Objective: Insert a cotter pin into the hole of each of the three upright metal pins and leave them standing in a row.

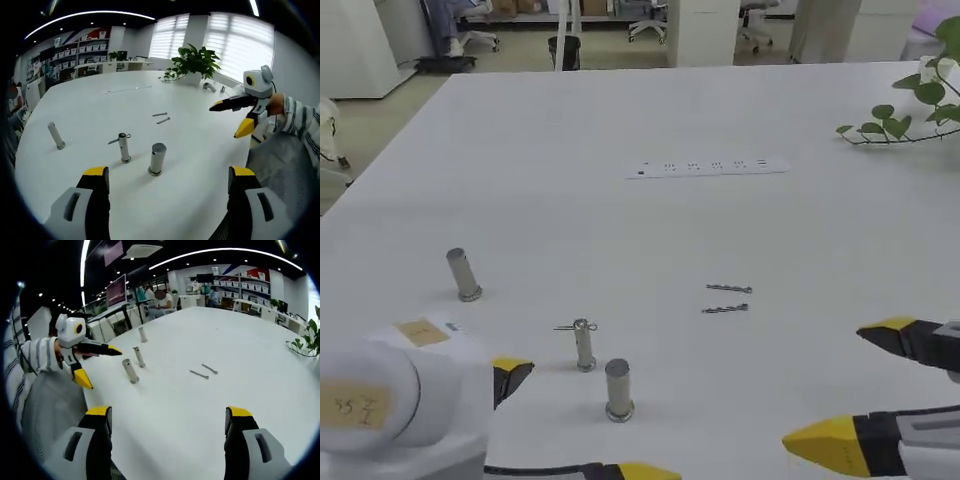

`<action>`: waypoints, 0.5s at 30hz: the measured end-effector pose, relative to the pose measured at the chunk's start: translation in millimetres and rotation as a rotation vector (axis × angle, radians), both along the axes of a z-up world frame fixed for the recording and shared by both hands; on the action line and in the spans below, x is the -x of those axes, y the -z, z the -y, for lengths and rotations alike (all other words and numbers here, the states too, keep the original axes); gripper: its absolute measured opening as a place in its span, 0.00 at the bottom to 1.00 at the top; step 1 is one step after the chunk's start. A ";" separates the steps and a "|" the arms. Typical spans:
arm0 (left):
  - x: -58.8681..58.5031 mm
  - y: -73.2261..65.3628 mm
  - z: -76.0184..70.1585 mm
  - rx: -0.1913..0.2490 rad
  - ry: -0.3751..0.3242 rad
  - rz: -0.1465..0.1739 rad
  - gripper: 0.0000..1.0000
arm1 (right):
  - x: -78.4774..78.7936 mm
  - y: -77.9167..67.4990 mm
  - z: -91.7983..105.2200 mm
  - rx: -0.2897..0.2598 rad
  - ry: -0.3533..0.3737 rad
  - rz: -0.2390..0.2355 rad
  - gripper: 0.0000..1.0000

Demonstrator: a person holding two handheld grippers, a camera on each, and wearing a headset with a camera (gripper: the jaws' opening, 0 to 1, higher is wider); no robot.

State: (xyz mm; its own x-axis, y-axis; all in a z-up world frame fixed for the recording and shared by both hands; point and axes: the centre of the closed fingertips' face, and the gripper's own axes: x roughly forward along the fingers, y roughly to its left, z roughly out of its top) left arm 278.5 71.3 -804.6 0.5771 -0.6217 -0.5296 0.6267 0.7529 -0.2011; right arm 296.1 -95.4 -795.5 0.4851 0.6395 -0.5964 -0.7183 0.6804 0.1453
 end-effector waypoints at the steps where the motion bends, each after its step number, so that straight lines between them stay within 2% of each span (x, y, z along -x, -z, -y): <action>1: 0.3 -0.5 -1.2 0.005 -0.006 -0.003 0.99 | -2.1 -0.1 0.9 0.006 -0.005 -0.001 0.95; 5: 3.4 -2.7 0.1 0.032 0.009 0.002 0.99 | -6.3 -1.4 1.4 0.032 -0.053 -0.011 0.91; 15: 8.4 -5.1 0.3 0.044 0.028 -0.002 0.99 | -21.0 -1.1 -5.3 0.103 -0.173 -0.021 0.86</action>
State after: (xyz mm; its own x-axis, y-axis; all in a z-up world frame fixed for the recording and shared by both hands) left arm 270.1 70.9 -799.4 0.5582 -0.6601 -0.5026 0.6467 0.7257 -0.2349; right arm 317.2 -90.0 -794.4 0.3598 0.6475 -0.6718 -0.8233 0.5591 0.0980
